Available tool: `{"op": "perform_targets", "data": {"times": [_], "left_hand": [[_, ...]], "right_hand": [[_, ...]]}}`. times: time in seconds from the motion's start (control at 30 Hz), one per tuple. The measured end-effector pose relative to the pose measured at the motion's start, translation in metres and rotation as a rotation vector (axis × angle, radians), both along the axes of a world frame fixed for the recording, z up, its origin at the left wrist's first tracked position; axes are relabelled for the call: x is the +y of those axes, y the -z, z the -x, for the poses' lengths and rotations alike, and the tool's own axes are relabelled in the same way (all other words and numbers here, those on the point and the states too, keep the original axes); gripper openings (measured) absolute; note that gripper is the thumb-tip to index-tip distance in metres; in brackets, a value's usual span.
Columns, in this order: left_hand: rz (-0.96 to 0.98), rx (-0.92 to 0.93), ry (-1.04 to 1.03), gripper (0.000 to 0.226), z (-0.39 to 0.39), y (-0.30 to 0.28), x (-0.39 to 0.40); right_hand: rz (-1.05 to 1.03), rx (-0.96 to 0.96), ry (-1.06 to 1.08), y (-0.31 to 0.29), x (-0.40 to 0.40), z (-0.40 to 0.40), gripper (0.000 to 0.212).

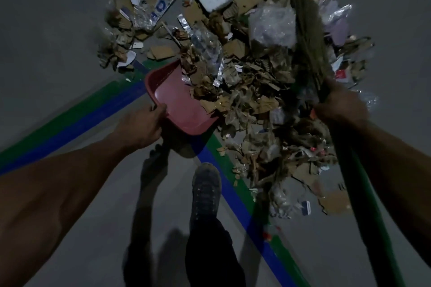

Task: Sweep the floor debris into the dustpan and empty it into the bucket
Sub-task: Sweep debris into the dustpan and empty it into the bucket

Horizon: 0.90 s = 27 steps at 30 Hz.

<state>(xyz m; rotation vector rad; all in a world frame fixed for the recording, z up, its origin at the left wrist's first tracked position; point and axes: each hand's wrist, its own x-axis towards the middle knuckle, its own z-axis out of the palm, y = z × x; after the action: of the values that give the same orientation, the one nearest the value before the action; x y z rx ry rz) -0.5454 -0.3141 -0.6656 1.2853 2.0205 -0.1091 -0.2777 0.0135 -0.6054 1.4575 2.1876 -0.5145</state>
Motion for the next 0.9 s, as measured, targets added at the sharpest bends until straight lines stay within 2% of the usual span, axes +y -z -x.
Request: {"op": "perform_targets", "data": {"times": [0.07,0.27,0.5,0.67,0.9], "left_hand": [[0.001,-0.011,-0.007,0.043,0.001,0.001,0.008],[0.002,0.014,0.021,0.042,-0.006,-0.001,0.037],[0.089,0.006,-0.070,0.043,-0.012,-0.017,0.046],[0.097,0.119,-0.168,0.024,-0.009,-0.014,0.031],[0.010,0.288,-0.245,0.027,0.000,0.015,0.014]], "right_hand": [[0.084,0.031,-0.058,0.009,0.002,0.001,0.037],[0.246,0.179,-0.136,0.024,-0.047,0.008,0.055],[0.115,0.184,-0.129,0.010,-0.057,-0.017,0.072],[-0.044,0.147,-0.105,0.001,-0.004,-0.021,0.066],[-0.035,0.051,-0.171,0.015,0.061,0.029,0.046]]}}
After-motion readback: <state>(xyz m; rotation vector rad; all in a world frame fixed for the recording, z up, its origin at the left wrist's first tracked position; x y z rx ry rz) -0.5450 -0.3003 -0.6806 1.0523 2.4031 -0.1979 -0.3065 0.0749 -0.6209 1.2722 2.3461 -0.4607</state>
